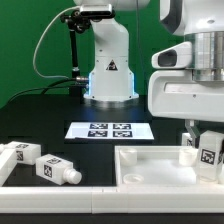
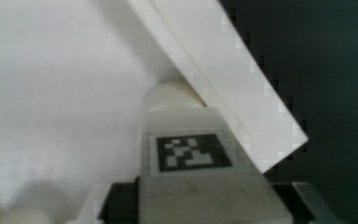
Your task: Assemble one leg
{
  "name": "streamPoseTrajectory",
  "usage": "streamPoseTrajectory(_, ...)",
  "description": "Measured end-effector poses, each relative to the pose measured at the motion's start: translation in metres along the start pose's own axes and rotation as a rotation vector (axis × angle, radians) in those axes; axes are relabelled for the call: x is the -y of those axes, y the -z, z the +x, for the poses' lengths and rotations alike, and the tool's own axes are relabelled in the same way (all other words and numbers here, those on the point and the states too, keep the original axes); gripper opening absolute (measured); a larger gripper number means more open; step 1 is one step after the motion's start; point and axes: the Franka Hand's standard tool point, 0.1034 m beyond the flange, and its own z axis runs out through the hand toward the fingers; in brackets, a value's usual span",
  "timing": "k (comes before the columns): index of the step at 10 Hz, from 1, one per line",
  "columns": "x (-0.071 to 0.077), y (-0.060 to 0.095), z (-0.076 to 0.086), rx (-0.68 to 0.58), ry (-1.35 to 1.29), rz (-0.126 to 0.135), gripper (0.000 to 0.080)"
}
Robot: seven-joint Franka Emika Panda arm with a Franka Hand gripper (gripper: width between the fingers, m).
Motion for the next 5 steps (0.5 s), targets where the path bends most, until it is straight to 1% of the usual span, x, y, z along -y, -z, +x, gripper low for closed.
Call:
streamPoseTrajectory(1, -0.0002, -0.0005, 0.0005, 0.019, -0.174, 0.021, 0.0294)
streamPoseTrajectory(2, -0.0005, -0.0008, 0.001, 0.04, -0.322, 0.036, 0.0294)
streamPoseTrajectory(3, -0.0009, -0.0008, 0.0015, 0.054, -0.379, 0.041, 0.0294)
streamPoseTrajectory(4, -0.0006, -0.001, 0.0003, 0.056, -0.428, 0.039, 0.0294)
streamPoseTrajectory(5, -0.0008, -0.0009, 0.0003, 0.054, -0.375, 0.039, 0.0294)
